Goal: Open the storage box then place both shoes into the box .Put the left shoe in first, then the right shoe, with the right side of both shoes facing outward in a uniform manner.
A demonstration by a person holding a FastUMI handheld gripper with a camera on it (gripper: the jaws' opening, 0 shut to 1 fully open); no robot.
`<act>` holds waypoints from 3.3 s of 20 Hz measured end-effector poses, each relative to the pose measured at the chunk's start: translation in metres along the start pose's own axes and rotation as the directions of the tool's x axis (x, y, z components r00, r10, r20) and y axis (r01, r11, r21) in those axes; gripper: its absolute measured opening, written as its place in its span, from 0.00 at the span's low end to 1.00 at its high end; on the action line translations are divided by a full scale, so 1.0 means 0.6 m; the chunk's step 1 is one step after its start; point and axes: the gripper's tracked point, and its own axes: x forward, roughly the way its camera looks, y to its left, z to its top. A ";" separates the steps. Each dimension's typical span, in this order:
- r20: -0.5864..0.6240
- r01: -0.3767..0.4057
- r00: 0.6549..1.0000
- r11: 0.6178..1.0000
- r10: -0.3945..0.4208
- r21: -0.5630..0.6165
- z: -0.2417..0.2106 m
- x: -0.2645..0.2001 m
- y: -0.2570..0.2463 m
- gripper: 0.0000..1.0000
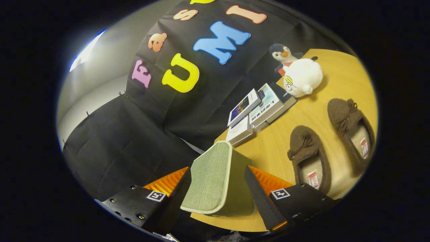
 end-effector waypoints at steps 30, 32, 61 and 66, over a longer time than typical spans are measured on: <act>-0.227 -0.092 0.956 0.924 0.186 0.371 -0.127 0.088 0.020 0.33; -0.239 -0.097 0.953 0.934 0.187 0.345 -0.128 0.083 0.020 0.03; -0.300 -0.211 0.940 0.967 0.161 -0.144 -0.117 0.132 0.339 0.03; -0.318 -0.214 0.938 0.953 0.139 -0.215 -0.158 0.166 0.382 0.04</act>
